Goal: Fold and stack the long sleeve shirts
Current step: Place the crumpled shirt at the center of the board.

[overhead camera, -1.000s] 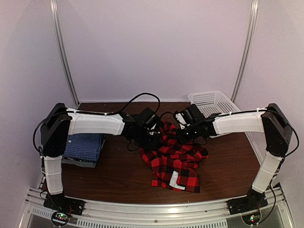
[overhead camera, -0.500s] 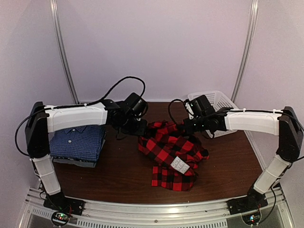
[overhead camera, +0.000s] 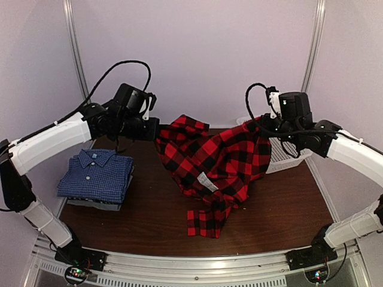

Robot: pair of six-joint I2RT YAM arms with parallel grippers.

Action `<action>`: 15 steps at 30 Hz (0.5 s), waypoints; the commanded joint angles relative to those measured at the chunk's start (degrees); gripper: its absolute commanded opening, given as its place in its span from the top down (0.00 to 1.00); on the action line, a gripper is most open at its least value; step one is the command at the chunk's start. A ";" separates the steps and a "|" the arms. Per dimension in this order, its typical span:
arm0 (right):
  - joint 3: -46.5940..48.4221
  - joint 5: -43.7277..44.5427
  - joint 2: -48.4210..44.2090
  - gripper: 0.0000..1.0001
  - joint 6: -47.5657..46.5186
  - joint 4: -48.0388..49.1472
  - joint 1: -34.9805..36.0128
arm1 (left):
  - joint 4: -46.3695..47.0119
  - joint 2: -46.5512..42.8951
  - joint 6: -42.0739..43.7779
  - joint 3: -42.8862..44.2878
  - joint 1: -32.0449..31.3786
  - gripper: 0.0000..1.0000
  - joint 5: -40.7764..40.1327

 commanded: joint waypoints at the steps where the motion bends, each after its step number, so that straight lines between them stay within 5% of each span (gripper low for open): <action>1: 3.83 2.31 -3.45 1.00 -1.78 -1.58 -0.33 | 1.12 -3.49 4.48 3.60 4.74 1.00 3.76; 8: 10.48 -1.10 4.80 1.00 -5.18 -1.82 -3.58 | 0.56 5.21 8.61 11.51 15.78 1.00 15.95; 13: 19.05 -3.00 20.10 1.00 -4.19 -1.69 -8.16 | -0.94 22.70 9.82 24.96 24.27 1.00 21.04; 15: 23.91 -2.58 27.31 1.00 -3.07 -3.71 -10.24 | -4.49 31.20 9.79 35.06 26.17 0.93 21.65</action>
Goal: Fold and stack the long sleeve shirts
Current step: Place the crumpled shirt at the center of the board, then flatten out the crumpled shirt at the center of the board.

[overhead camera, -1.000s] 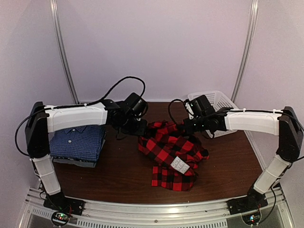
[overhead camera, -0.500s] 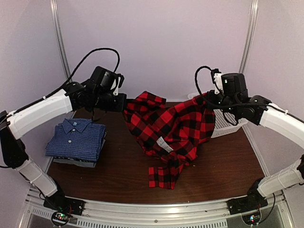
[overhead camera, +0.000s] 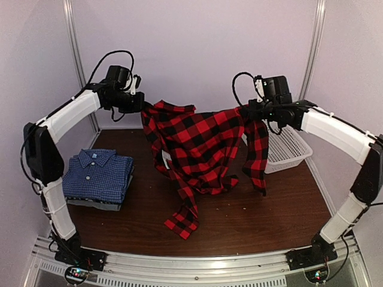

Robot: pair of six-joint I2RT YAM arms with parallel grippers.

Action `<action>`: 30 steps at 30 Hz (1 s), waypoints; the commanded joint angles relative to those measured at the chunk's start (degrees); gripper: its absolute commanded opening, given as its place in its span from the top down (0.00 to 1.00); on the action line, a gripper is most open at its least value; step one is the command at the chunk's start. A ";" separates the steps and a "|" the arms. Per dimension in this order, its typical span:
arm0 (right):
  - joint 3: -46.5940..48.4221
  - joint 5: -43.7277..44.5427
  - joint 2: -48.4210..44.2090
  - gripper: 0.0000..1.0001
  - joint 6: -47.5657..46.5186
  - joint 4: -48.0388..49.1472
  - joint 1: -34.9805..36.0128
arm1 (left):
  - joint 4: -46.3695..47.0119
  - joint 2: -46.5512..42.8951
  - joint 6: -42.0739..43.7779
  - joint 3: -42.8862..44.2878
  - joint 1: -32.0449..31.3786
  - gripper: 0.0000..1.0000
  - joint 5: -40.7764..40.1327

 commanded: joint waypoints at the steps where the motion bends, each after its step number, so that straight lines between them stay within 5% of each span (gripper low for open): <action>1: 8.27 0.08 13.07 0.99 1.33 -3.68 -4.20 | -5.17 17.08 1.81 17.25 4.90 0.82 4.32; 3: 11.74 0.02 17.45 0.83 1.70 -5.32 -5.23 | -8.19 22.39 1.55 26.54 5.01 0.55 5.21; 4: 13.66 -0.56 19.17 0.76 1.86 -7.18 -5.28 | -8.57 23.52 0.92 27.85 5.01 0.49 6.20; 7: 13.66 -4.13 19.01 0.49 1.86 -6.99 -4.06 | -6.92 21.50 -0.49 24.07 4.57 0.37 10.03; 10: 7.36 -6.49 15.88 0.35 1.78 -4.73 -1.89 | -2.65 14.95 -1.11 12.59 3.14 0.35 11.55; 20: -14.01 -12.05 3.97 0.25 6.38 0.52 8.11 | 10.95 -7.57 -8.31 -27.79 -7.19 0.29 13.84; 30: -28.32 -17.12 0.39 0.29 14.93 9.23 13.32 | 16.20 -14.57 -17.58 -46.05 -17.84 0.27 13.05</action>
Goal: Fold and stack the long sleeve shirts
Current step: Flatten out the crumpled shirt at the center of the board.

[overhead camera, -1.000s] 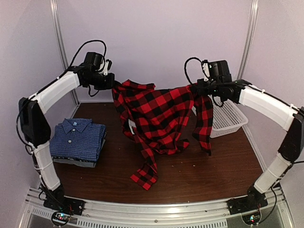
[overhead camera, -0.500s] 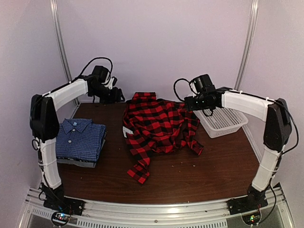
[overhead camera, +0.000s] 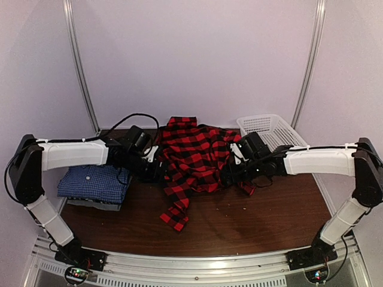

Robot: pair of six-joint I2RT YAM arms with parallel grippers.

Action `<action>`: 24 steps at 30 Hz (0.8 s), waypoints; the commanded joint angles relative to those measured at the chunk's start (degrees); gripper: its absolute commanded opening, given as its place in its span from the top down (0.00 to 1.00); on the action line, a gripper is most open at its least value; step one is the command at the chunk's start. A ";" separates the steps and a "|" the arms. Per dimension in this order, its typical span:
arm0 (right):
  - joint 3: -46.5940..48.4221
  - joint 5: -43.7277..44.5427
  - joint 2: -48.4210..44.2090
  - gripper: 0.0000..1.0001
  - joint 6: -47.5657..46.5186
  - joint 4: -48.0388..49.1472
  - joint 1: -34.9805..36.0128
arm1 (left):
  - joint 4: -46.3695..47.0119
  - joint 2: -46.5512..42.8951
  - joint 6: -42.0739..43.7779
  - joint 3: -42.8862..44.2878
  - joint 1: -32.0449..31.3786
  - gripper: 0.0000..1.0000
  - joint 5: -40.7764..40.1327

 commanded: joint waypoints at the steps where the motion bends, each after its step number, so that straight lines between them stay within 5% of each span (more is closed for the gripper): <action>1: -2.79 -2.16 -0.36 0.30 4.83 6.03 0.51 | 5.47 -1.56 -5.38 -2.86 -3.05 0.27 -0.49; 9: -3.53 -4.42 3.83 0.38 6.68 10.69 1.00 | 8.68 0.80 -8.66 -5.20 -5.79 0.28 -1.61; 13: -3.50 -4.35 4.88 0.42 6.78 11.92 1.11 | 9.03 2.81 -8.96 -4.32 -6.29 0.36 -2.19; 18: -2.61 -4.06 6.51 0.60 7.12 12.38 1.08 | 9.06 3.21 -9.02 -3.69 -6.29 0.73 -3.41; 21: -1.54 -3.46 6.36 0.81 7.05 11.99 1.09 | 6.01 2.30 -8.28 -1.76 -6.25 0.99 -6.86; 24: 0.35 -1.87 5.46 1.00 6.13 9.52 1.02 | 0.99 0.18 -6.19 1.96 -5.12 1.00 -11.58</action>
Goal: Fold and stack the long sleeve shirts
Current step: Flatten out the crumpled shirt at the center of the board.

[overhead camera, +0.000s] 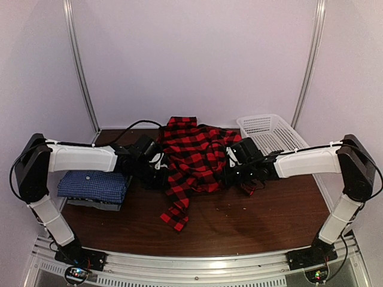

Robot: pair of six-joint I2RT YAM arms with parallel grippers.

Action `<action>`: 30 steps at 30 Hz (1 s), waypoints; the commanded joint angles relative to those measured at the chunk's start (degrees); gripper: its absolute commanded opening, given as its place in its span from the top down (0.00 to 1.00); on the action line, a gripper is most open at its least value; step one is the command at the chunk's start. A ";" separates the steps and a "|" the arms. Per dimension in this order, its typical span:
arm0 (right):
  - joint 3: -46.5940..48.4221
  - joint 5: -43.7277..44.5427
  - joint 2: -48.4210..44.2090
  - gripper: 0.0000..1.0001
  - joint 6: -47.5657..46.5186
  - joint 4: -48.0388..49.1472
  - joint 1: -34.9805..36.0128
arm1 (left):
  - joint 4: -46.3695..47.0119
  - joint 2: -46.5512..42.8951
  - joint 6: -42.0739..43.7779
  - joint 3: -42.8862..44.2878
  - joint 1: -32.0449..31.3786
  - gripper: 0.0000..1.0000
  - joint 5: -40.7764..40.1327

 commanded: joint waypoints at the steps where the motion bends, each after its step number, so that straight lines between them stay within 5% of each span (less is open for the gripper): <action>1: 3.92 2.68 -1.00 1.00 -1.00 -1.92 0.34 | -5.16 -3.67 3.12 6.45 1.68 1.00 -7.31; 11: 9.99 6.61 -3.64 1.00 -5.15 -9.62 -3.89 | -12.02 -7.30 11.32 17.09 12.67 1.00 -4.86; 22: 9.81 3.54 -3.40 1.00 -5.56 -9.94 -4.26 | -0.77 -8.49 1.71 -0.19 7.15 0.39 2.48; 30: 10.19 3.49 -3.28 1.00 -5.80 -9.91 -4.25 | 10.29 -4.27 -4.12 -6.43 3.20 0.29 6.46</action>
